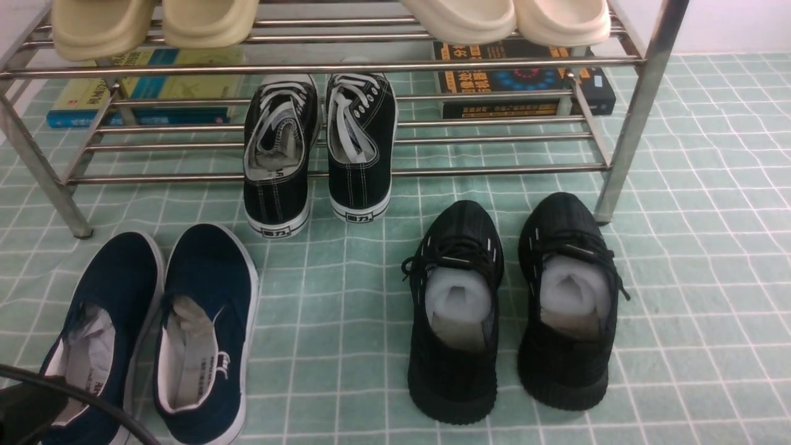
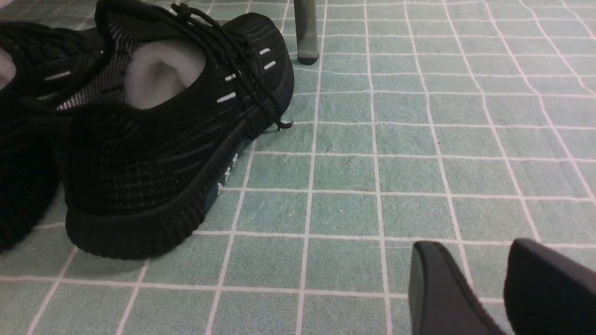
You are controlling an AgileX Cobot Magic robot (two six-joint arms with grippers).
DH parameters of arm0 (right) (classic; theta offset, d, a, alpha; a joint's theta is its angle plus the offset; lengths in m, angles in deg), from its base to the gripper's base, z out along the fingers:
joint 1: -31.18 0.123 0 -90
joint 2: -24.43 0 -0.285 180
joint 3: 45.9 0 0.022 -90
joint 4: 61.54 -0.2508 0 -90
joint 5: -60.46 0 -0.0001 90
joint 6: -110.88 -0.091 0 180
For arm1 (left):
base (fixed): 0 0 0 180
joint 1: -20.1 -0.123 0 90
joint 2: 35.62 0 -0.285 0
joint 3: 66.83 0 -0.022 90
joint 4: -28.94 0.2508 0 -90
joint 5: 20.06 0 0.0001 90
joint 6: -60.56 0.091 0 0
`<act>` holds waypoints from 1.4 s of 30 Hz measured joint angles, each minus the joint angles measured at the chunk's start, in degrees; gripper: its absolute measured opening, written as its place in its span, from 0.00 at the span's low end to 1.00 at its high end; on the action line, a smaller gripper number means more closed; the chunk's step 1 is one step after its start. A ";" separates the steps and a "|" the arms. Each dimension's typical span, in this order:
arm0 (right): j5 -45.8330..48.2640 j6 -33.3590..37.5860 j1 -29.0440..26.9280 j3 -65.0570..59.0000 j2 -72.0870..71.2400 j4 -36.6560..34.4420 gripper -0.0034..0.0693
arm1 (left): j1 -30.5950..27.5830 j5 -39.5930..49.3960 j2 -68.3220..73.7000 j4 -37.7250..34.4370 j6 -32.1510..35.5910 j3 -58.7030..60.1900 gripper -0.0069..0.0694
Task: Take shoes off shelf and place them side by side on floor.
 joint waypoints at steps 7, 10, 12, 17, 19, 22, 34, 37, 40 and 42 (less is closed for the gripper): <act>0.00 0.00 0.00 0.00 0.00 0.00 0.38 | 0.00 -0.52 -1.32 0.12 0.00 0.93 0.11; 0.00 0.00 0.00 0.00 0.00 0.00 0.38 | 0.00 -3.52 -5.18 0.07 0.00 4.14 0.12; 0.00 0.00 0.00 0.00 0.00 0.00 0.38 | -0.10 -6.11 -8.18 0.01 0.00 7.31 0.12; 0.00 0.00 0.00 0.00 0.00 0.00 0.38 | -3.62 -12.99 -15.23 -0.44 -0.05 14.82 0.12; 0.00 0.00 0.00 0.00 0.00 0.00 0.38 | -6.04 -15.11 -17.72 -0.45 -0.05 17.38 0.13; 0.00 0.00 0.00 0.00 0.00 0.00 0.38 | -8.03 -16.08 -19.70 -0.44 -0.05 20.10 0.13; 0.00 0.00 0.00 0.00 0.00 0.00 0.38 | -8.51 -15.49 -20.69 3.08 -0.05 24.51 0.15; 0.00 0.00 0.00 0.00 0.00 0.00 0.38 | -8.51 -15.37 -20.74 3.14 -0.05 24.46 0.15; 0.00 0.00 0.00 0.00 0.00 0.00 0.38 | -8.51 -15.32 -20.74 3.26 -0.05 24.46 0.16; 0.00 0.00 0.00 0.00 0.00 0.00 0.38 | -8.51 -15.32 -20.74 3.25 -0.05 24.46 0.16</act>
